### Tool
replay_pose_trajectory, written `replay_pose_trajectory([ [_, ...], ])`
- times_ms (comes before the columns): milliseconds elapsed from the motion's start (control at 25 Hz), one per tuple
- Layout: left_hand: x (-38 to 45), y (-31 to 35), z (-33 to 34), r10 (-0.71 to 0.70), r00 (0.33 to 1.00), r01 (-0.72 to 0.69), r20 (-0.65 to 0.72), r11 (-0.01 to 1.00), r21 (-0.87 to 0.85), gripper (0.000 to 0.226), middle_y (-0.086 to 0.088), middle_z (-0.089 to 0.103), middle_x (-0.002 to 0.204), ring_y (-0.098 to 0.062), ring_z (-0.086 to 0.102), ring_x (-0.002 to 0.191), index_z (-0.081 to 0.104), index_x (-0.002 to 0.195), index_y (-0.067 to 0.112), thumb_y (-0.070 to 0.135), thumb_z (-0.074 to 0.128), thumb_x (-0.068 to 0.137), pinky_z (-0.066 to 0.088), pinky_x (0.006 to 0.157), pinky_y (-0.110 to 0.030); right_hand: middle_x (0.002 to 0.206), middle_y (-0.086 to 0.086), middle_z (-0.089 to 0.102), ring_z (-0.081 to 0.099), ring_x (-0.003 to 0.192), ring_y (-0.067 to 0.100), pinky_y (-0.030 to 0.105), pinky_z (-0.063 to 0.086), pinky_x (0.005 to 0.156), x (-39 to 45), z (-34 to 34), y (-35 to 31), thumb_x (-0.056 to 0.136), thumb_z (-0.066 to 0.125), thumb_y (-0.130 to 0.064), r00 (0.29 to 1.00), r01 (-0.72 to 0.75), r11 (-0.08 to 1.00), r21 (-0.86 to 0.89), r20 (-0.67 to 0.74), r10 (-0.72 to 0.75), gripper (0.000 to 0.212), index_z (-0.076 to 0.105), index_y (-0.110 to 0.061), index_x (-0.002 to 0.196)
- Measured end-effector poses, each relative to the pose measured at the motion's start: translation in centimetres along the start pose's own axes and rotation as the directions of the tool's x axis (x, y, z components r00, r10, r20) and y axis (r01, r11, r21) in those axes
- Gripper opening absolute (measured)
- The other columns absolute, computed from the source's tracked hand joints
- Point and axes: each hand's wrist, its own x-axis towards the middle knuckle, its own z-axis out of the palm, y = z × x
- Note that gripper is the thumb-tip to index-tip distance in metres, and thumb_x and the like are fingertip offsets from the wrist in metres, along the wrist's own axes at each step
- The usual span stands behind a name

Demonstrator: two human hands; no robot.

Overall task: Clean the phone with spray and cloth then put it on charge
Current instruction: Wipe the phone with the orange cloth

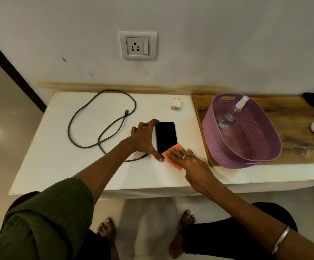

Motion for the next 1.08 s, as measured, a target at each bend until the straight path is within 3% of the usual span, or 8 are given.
replay_pose_trajectory([
  [160,0.0,0.2,0.1,-0.012,1.0,0.012,0.009,1.0,0.018,0.148,0.0,0.036,0.148,-0.027,0.022,0.137,0.007,0.142,0.039,0.08,0.079,0.02,0.025,0.105,-0.047,0.162,-0.009,-0.001,0.003,0.149,0.029,0.041,0.027,0.115,-0.8,0.2,-0.2,0.088,0.058,0.004,0.987,-0.157,0.982,0.108,-0.012,0.159,0.094,0.0,-0.036,0.151],
  [400,0.0,0.3,-0.2,0.001,1.0,-0.002,0.016,1.0,0.005,0.148,-0.004,0.033,0.151,-0.03,0.02,0.139,0.007,0.143,0.04,0.079,0.081,0.022,0.023,0.108,-0.052,0.162,-0.005,0.002,0.003,0.15,0.026,0.04,0.021,0.119,-1.0,0.3,-0.7,0.086,0.06,0.005,0.997,-0.068,0.993,0.097,0.036,0.065,0.094,0.005,-0.032,0.152],
  [600,0.0,0.3,0.0,0.01,1.0,-0.01,0.022,1.0,-0.002,0.147,-0.002,0.033,0.15,-0.03,0.02,0.139,0.006,0.144,0.037,0.077,0.082,0.024,0.022,0.11,-0.053,0.163,-0.004,0.005,0.006,0.149,0.024,0.036,0.011,0.119,-0.2,-0.7,0.9,0.093,0.047,0.003,0.979,-0.177,0.965,0.195,-0.066,0.193,0.079,0.006,-0.029,0.153],
  [720,0.2,0.1,-0.2,0.012,1.0,-0.012,0.027,1.0,-0.004,0.148,-0.001,0.033,0.15,-0.029,0.02,0.139,0.006,0.145,0.037,0.077,0.082,0.025,0.022,0.11,-0.052,0.163,0.001,0.002,0.006,0.15,0.026,0.039,0.01,0.122,2.4,-2.1,1.5,0.095,0.044,0.001,0.979,-0.2,0.975,0.092,-0.018,0.203,0.076,0.002,-0.022,0.153],
  [880,0.3,0.1,0.1,0.016,1.0,-0.016,0.026,1.0,-0.002,0.146,0.0,0.034,0.148,-0.029,0.021,0.138,0.006,0.143,0.038,0.078,0.081,0.025,0.022,0.108,-0.051,0.162,0.002,0.013,0.02,0.147,0.027,0.038,0.021,0.118,5.5,-3.7,1.8,0.09,0.049,0.003,0.971,-0.192,0.981,0.023,-0.139,0.194,0.08,0.007,-0.021,0.154],
  [960,0.4,0.0,0.1,0.016,1.0,-0.016,0.025,1.0,-0.01,0.146,-0.002,0.032,0.15,-0.03,0.02,0.139,0.006,0.144,0.038,0.078,0.081,0.026,0.021,0.109,-0.052,0.162,0.002,0.014,0.021,0.147,0.029,0.039,0.022,0.117,7.1,-4.5,1.8,0.092,0.05,0.001,0.968,-0.214,0.977,0.004,-0.13,0.213,0.077,0.009,-0.021,0.154],
  [1080,0.4,-0.2,0.2,0.013,1.0,-0.012,0.019,0.999,-0.039,0.147,-0.002,0.032,0.15,-0.03,0.02,0.139,0.006,0.144,0.038,0.079,0.081,0.023,0.02,0.11,-0.053,0.161,0.003,0.016,0.019,0.147,0.032,0.042,0.021,0.117,9.0,-5.1,1.7,0.092,0.054,-0.004,0.957,-0.253,0.962,0.105,-0.122,0.265,0.076,0.013,-0.022,0.153],
])
